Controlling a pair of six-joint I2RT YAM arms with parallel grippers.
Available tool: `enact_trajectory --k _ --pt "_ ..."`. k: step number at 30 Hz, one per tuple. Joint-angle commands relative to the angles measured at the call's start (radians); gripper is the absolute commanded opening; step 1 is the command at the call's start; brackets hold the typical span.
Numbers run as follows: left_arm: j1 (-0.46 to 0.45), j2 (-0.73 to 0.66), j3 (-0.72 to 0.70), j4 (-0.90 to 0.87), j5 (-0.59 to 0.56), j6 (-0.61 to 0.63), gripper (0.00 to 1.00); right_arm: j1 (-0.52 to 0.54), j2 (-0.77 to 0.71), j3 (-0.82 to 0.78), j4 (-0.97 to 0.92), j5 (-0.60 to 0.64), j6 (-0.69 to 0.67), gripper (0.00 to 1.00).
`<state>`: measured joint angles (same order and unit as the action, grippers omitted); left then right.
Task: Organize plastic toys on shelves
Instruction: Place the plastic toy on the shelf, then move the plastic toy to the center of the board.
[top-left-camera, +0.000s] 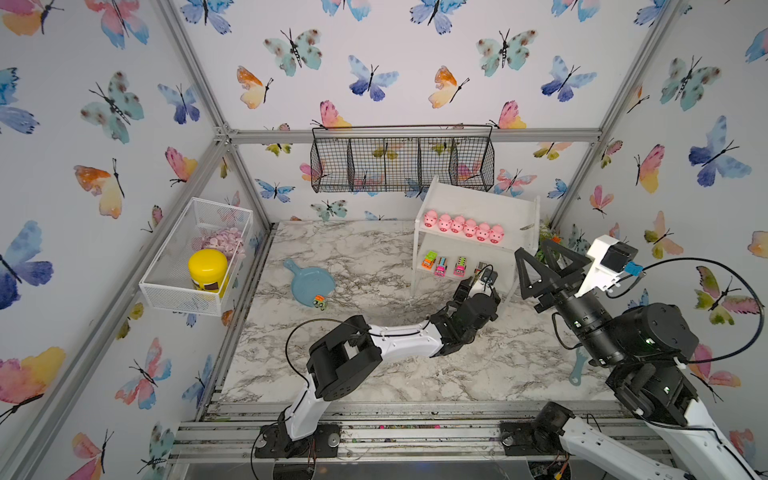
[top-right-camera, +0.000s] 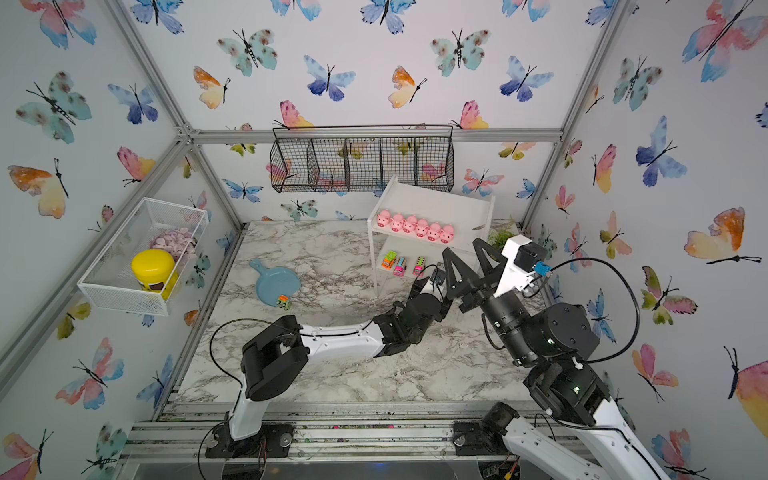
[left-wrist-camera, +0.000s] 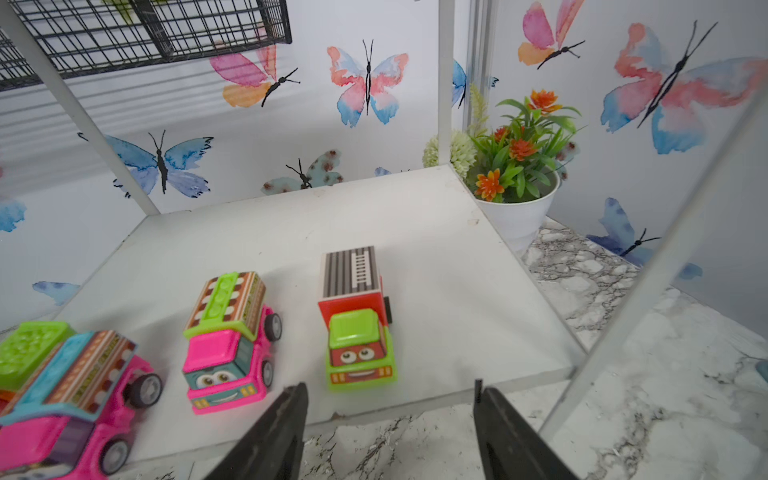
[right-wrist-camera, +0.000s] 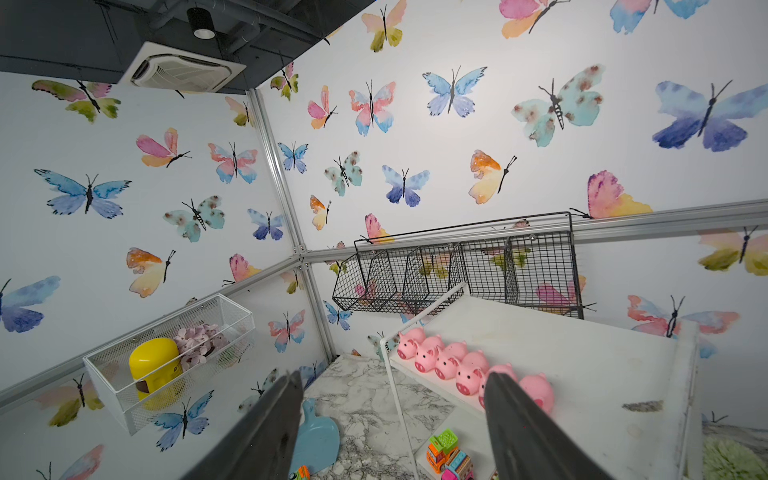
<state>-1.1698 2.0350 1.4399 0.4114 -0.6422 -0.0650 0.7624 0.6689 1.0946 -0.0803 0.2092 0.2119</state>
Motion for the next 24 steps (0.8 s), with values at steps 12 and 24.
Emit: enact_trajectory --k 12,24 --pt "0.077 -0.697 -0.704 0.04 0.091 -0.026 0.98 -0.002 0.041 -0.028 -0.008 -0.236 0.053 0.74" --pt "0.772 -1.114 -0.896 -0.471 0.51 -0.389 0.98 0.059 0.489 0.137 -0.107 -0.577 0.065 0.52"
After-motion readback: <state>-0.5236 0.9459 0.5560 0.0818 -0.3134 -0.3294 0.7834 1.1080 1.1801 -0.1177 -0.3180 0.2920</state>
